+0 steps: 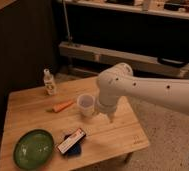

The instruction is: Move the arm in a circular motion

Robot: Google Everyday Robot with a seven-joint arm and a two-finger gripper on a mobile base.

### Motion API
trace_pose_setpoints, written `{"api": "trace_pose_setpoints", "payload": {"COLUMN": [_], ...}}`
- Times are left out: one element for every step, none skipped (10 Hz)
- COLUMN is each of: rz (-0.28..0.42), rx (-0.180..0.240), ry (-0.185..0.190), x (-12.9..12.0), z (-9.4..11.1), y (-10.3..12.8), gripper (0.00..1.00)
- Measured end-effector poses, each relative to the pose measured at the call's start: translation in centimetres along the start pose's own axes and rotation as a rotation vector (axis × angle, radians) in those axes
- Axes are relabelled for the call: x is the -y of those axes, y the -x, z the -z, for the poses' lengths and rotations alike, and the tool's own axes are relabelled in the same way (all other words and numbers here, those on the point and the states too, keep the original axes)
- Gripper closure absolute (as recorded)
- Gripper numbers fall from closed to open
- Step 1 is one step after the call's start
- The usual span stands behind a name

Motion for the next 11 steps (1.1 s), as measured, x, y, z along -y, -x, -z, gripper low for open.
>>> {"api": "trace_pose_setpoints", "payload": {"rz": [0.037, 0.076, 0.135, 0.179, 0.238, 0.294, 0.354, 0.404, 0.450, 0.481, 0.489], "rx": [-0.010, -0.013, -0.003, -0.002, 0.007, 0.009, 0.009, 0.006, 0.007, 0.010, 0.015], "ry": [0.003, 0.003, -0.002, -0.019, -0.032, -0.043, -0.053, -0.062, -0.072, -0.084, -0.092], "x": [-1.6, -3.7, -6.7, -8.5, -11.2, -13.7, -16.2, -18.2, -20.1, -21.6, -22.3], "z": [-0.4, -0.7, -0.6, -0.4, -0.1, 0.0, 0.0, 0.0, -0.1, -0.2, -0.3], "y": [-0.6, -1.2, -1.7, -2.2, -2.4, -2.5, -2.6, -2.6, -2.2, -1.3, -0.1], "gripper": [0.35, 0.35, 0.35, 0.35, 0.35, 0.35, 0.35, 0.35, 0.35, 0.35, 0.35]}}
